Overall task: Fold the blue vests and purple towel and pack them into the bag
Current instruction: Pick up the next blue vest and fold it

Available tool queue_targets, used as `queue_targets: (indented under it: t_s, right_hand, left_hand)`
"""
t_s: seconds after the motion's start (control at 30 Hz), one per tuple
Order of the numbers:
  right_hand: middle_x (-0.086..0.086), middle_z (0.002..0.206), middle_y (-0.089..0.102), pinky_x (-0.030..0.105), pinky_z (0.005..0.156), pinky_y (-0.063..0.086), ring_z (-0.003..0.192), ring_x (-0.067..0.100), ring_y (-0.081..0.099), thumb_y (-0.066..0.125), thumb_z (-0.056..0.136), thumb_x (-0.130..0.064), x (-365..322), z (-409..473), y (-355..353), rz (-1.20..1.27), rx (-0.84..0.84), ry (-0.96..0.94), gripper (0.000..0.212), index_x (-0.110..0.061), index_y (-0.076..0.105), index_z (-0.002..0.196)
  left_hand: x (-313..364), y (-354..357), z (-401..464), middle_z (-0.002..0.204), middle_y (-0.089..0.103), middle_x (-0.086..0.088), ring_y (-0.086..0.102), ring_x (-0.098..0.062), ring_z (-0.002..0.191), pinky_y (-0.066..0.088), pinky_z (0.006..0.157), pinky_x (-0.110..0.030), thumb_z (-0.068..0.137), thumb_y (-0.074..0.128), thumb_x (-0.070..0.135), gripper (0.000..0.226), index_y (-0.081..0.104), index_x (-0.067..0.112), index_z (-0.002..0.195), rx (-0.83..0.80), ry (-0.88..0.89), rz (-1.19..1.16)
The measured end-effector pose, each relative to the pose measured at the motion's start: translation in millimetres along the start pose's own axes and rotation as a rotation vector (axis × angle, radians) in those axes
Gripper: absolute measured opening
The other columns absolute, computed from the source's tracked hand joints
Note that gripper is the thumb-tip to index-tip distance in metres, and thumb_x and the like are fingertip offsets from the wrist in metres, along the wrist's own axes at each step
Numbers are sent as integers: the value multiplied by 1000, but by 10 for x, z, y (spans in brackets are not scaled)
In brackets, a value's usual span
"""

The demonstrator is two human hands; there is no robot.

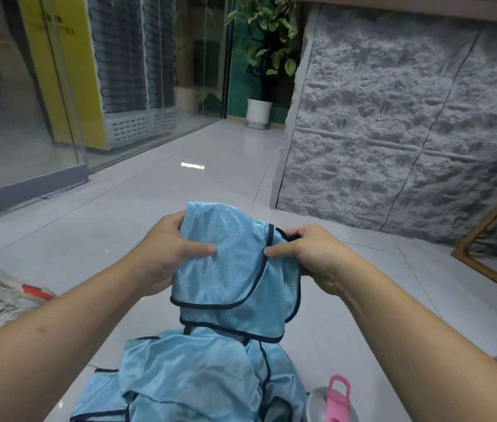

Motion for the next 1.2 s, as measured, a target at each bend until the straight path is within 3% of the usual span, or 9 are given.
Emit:
queue_targets:
  t_s: [0.17,0.3,0.37,0.53,0.67,0.77,1.0,1.13,1.2]
  right_hand:
    - [15,110,79,50,102,56,106,35,75,77,89,-15,179,-65,20,252,-6,41,32,-2,74,118]
    - [14,118,77,49,97,59,109,34,74,74,94,-26,513,-92,180,437,-62,171,39,-9,69,129]
    - [15,120,76,46,92,61,109,33,75,76,91,-23,672,-150,275,472,-120,236,42,-7,68,130]
    - [20,127,73,49,99,57,117,36,71,74,87,2,965,-354,465,317,-306,342,44,0,68,130]
    - [23,116,76,50,93,61,107,39,75,66,88,11,1178,-532,402,157,-230,359,35,6,69,123]
    - [25,110,76,47,83,64,101,40,76,68,87,11,1336,-703,421,99,-204,344,33,9,69,120]
    - [23,104,78,58,91,61,96,41,77,67,83,14,1811,-1209,712,166,-86,359,36,4,69,117]
    - [21,104,78,58,88,61,96,41,77,76,71,10,2026,-1547,848,206,-68,318,53,4,65,123]
    - [21,108,78,57,90,61,99,40,76,72,75,16,2069,-1727,897,242,-80,275,47,4,66,120]
  left_hand:
    - [-160,38,-52,117,74,-21,74,-39,104,63,82,-49,85,65,-18,49,62,10,126,-49,-91,-163]
    - [-321,86,-148,118,74,-19,74,-40,105,63,79,-48,85,66,-16,52,61,13,128,-41,-139,-217]
    - [-443,103,-237,118,74,-18,75,-38,103,63,76,-46,86,65,-17,53,61,14,128,-23,-175,-216]
    - [-783,90,-535,119,74,-19,74,-39,104,63,75,-46,88,63,-18,55,60,15,132,-6,-274,-243]
    - [-1127,77,-906,118,75,-19,75,-39,103,63,75,-46,87,61,-20,55,61,15,131,5,-367,-240]
    - [-1351,57,-1171,122,73,-18,73,-39,109,60,86,-50,87,59,-23,60,61,17,132,4,-397,-246]
    - [-1648,-9,-1736,123,73,-18,72,-39,110,57,94,-54,80,65,-25,64,62,14,131,82,-456,-250]
    - [-1678,-72,-2037,123,73,-20,72,-39,112,53,100,-53,73,65,-30,69,61,8,131,46,-481,-201]
    - [-1671,-68,-2158,124,72,-22,70,-40,114,52,102,-53,72,65,-30,69,61,5,132,-12,-504,-204]
Point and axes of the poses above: each hand's wrist, its own z-axis towards the middle knuckle, its own y-axis out of the palm, x = y × z, the point moved 6 cm from there along z, towards the middle knuckle
